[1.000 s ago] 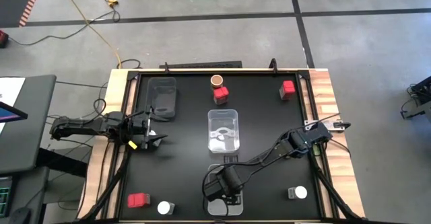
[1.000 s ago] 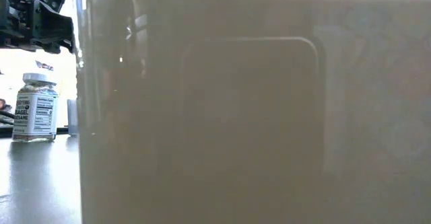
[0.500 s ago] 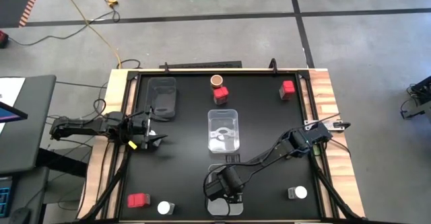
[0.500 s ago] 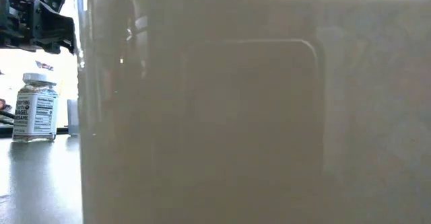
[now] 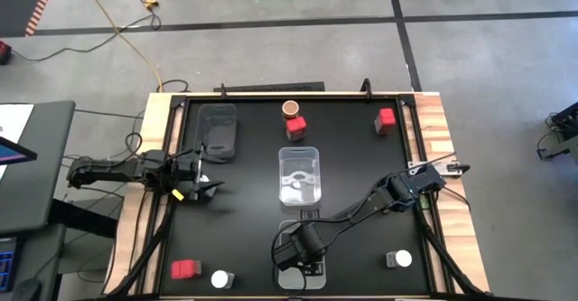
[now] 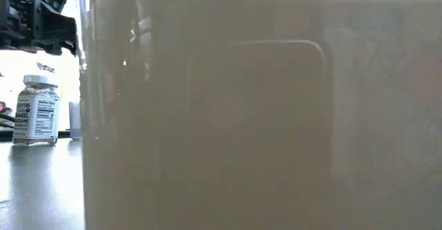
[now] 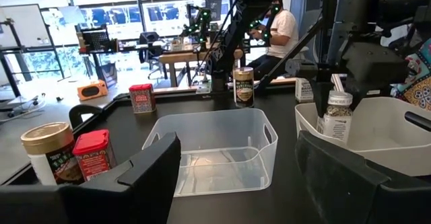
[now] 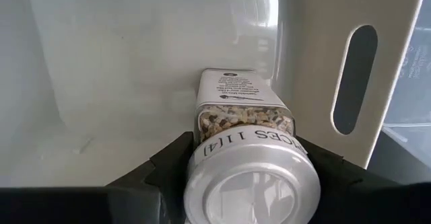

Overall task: Sort spices by type
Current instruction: Put the white seasoning bottle into the white bin

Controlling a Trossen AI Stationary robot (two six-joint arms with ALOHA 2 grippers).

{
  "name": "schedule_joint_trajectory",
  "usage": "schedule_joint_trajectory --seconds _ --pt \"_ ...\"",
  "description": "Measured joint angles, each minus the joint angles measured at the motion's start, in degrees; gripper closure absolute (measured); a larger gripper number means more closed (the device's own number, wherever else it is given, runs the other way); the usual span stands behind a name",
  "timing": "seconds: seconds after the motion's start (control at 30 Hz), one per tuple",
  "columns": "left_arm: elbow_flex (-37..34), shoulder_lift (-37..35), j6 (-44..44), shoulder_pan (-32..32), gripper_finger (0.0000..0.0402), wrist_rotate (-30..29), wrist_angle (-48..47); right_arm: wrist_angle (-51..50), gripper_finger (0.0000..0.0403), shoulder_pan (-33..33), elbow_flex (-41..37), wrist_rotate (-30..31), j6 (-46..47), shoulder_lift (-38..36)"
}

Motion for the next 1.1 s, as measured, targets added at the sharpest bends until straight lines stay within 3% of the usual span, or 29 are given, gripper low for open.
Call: schedule_joint_trajectory --seconds 1.1 --pt "0.00 0.00 0.00 0.02 0.0120 0.00 0.00 -1.51 0.0168 -0.61 0.04 2.12 0.16 0.04"
